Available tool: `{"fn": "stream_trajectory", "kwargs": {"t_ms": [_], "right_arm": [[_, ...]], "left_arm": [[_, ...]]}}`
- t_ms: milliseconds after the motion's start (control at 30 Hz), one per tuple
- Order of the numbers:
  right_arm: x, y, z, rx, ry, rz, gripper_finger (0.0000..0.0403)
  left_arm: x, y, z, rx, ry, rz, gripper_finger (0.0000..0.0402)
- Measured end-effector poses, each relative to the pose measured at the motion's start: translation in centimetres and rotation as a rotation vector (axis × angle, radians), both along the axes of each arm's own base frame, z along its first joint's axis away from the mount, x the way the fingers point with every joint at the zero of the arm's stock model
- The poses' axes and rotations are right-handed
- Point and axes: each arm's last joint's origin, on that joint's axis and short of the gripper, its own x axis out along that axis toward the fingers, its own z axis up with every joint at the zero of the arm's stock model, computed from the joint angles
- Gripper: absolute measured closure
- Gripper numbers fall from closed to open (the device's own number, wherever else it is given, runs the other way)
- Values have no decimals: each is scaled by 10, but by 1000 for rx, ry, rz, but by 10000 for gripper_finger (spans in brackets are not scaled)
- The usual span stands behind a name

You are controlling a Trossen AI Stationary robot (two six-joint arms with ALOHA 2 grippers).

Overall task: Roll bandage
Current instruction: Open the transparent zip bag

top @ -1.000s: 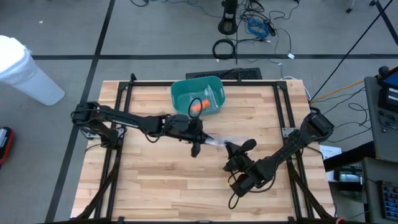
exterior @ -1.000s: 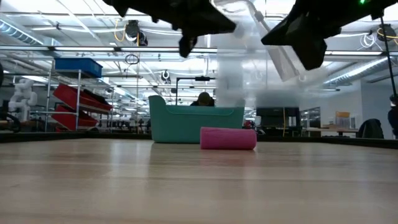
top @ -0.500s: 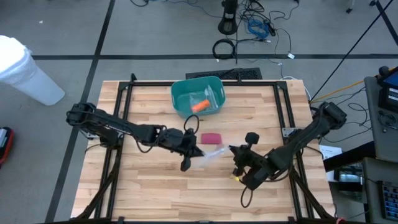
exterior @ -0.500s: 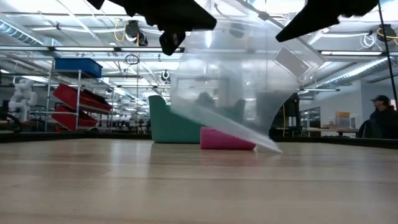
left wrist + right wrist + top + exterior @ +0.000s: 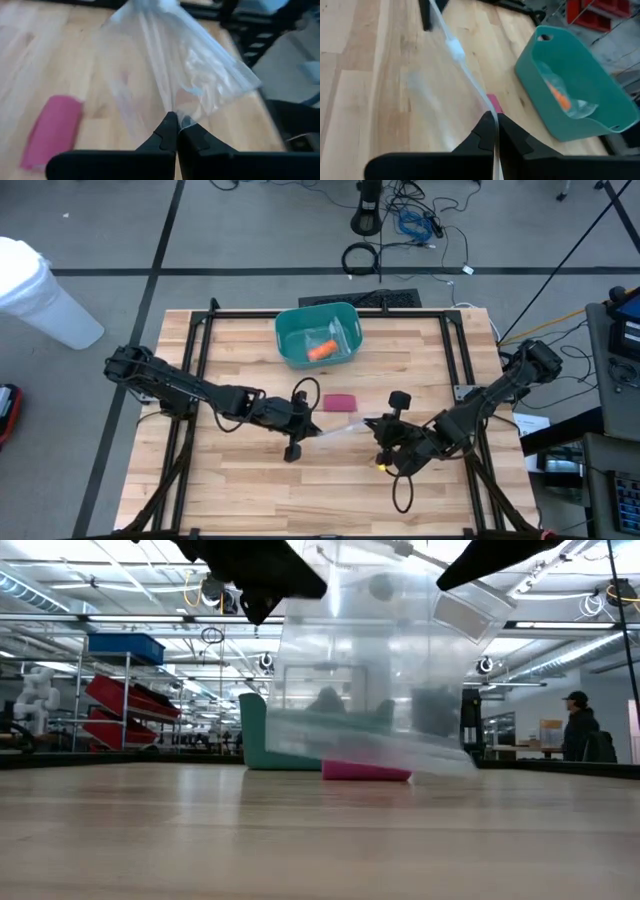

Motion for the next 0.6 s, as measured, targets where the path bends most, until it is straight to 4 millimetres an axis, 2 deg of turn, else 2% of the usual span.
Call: {"fn": "stream_trajectory", "kwargs": {"t_ms": [100, 200, 333, 500, 600], "right_arm": [[2, -2, 0, 24, 11, 8, 403], [4, -4, 0, 35, 9, -2, 403], [6, -6, -1, 59, 15, 1, 403], [7, -7, -1, 65, 12, -4, 403], [8, -6, -3, 62, 16, -5, 403]], "left_arm": [[1, 5, -1, 37, 0, 16, 386], [2, 4, 2, 32, -34, -17, 354], [2, 4, 1, 56, -31, -15, 289], [-2, 10, -7, 127, 55, 127, 198], [-4, 12, -9, 114, 91, 170, 157]]}}
